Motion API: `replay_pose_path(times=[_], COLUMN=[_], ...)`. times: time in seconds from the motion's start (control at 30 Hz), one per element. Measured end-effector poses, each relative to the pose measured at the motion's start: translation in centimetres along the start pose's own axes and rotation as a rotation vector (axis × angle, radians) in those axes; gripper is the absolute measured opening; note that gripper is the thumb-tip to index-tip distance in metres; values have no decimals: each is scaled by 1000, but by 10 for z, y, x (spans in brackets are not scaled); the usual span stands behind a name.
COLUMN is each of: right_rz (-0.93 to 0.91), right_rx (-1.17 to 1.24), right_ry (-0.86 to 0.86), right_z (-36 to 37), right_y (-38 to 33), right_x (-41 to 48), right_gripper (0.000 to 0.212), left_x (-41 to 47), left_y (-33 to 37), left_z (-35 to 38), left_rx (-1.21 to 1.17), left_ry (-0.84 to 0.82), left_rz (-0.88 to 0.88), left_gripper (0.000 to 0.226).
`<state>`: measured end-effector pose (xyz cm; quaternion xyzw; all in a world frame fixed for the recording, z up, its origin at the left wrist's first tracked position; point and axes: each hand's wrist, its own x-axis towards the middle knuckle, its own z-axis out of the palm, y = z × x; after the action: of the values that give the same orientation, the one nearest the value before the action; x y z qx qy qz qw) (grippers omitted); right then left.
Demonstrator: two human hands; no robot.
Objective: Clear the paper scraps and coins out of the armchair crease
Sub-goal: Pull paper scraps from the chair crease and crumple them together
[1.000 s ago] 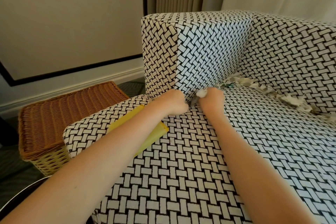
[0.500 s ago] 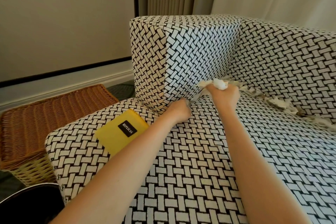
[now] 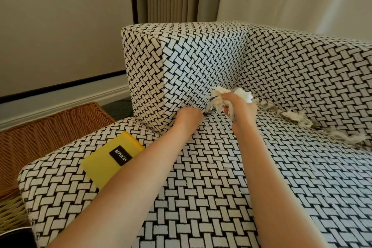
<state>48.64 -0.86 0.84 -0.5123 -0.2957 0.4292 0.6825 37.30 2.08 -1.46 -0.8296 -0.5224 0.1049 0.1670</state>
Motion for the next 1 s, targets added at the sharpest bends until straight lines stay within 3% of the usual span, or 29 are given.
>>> replay_pose_path(times=[0.17,0.4,0.47,0.7,0.83,1.0], right_rz=[100,85,48,-62,-37,11], right_rx=[69,47,34,-54,46,100], right_ry=[-11,-31,-22,-40,-26,-47], right_z=[3,3,4,11,14,15], right_y=[7,-3,-6,-19,-24,-29], right_x=[-4,-6,-10,-21,-24,-26], right_gripper=[20,32,21,18,23,23], left_x=[-6,-21,-24,-22,-24,-26], left_y=[-3,-8,-13,-25,-32,-27], left_z=[0,1,-3,-23,-30,-37], left_rx=[51,-49,-141,-559,-791,-1018], left_ry=[19,87,104,172,147,72], left_rz=[60,66,13,-168,-143,31], left_gripper=[31,32,33,24,23,29])
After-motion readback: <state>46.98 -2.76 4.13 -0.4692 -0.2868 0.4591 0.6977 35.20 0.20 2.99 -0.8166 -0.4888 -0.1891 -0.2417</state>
